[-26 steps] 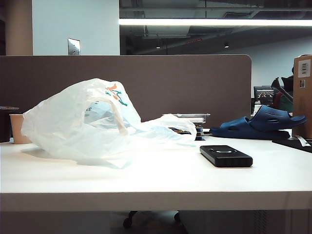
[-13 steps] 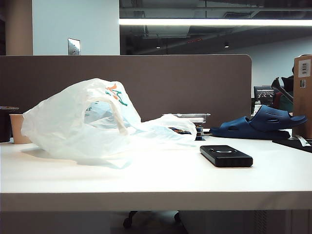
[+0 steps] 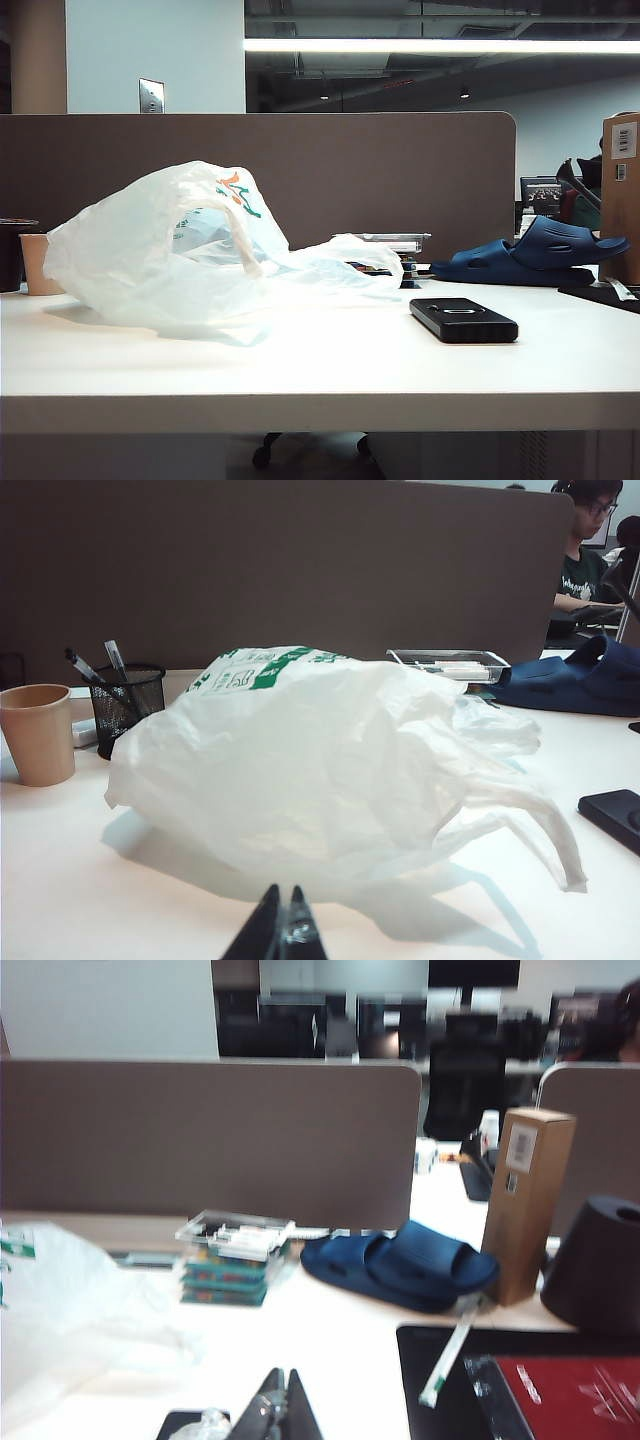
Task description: Put the power bank into the bag.
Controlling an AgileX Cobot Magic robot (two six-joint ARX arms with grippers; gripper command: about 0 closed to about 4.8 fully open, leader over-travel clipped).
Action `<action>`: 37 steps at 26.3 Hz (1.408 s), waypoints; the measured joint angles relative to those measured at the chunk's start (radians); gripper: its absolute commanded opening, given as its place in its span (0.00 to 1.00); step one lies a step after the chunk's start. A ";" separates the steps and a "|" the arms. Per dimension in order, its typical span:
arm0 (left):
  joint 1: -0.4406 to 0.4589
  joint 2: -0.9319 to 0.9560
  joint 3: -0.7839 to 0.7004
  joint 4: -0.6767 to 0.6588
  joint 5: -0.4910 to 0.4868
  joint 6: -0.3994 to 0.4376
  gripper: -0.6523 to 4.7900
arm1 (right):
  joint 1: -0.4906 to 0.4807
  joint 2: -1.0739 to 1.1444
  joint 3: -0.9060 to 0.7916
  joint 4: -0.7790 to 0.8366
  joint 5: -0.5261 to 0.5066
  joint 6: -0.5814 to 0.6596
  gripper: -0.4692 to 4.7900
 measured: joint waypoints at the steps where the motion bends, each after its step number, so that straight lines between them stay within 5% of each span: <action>1: 0.000 0.000 0.000 -0.002 0.000 0.000 0.11 | 0.000 0.058 0.071 -0.059 0.000 0.005 0.08; 9: 0.000 0.000 0.000 -0.002 0.000 0.000 0.11 | 0.001 0.452 0.480 -0.394 -0.051 0.059 0.08; 14: 0.000 0.000 0.000 -0.002 0.000 0.000 0.11 | 0.045 0.647 0.645 -0.468 -0.101 0.127 0.08; 20: 0.000 0.000 0.000 -0.002 0.000 0.000 0.11 | 0.157 0.848 0.701 -0.502 -0.108 0.159 0.19; 28: 0.000 0.000 0.000 -0.002 0.000 0.000 0.11 | 0.235 1.051 0.704 -0.499 -0.108 0.213 0.20; 37: 0.000 0.000 0.005 0.034 0.079 0.000 0.11 | 0.236 1.204 0.705 -0.500 -0.132 0.230 0.81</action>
